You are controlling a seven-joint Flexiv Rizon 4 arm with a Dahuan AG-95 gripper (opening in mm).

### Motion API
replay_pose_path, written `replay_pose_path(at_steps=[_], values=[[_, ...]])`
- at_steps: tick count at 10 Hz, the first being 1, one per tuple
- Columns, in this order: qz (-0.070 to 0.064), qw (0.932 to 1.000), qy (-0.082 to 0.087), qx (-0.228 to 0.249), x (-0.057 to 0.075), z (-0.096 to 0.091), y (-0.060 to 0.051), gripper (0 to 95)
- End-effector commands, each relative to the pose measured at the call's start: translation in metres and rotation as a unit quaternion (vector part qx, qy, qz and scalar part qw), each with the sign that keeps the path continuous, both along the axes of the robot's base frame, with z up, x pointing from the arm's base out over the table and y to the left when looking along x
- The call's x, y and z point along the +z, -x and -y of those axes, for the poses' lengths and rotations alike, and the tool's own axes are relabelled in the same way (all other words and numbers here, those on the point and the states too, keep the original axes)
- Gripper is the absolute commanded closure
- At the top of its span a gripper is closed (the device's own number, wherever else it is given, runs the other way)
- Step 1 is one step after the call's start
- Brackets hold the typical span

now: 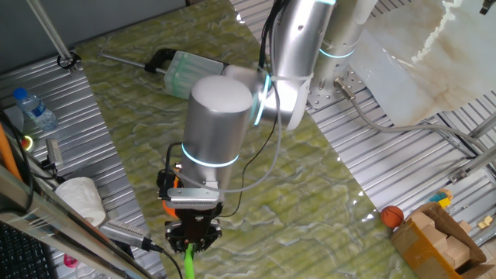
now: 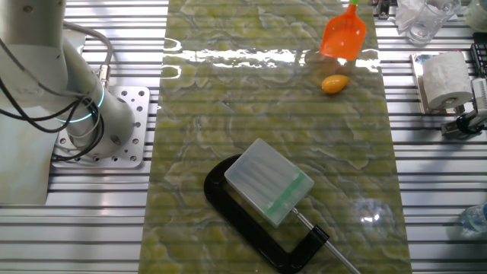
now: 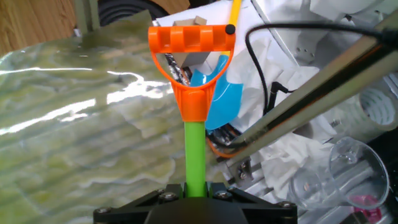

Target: Use a shovel to scoop up an object

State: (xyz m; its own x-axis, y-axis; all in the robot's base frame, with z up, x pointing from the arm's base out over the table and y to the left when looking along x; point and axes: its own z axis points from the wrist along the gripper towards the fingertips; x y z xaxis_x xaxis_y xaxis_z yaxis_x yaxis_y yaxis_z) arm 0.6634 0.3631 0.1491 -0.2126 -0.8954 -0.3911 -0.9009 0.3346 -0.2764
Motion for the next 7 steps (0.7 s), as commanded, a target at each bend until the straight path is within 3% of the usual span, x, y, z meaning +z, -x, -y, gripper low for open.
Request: replay_pose_path(at_steps=[1, 7], values=[[0.002, 0.9999, -0.003, 0.014, -0.006, 0.001, -0.003, 95.0], [0.012, 0.9989, 0.016, 0.042, -0.018, 0.004, -0.006, 95.0]])
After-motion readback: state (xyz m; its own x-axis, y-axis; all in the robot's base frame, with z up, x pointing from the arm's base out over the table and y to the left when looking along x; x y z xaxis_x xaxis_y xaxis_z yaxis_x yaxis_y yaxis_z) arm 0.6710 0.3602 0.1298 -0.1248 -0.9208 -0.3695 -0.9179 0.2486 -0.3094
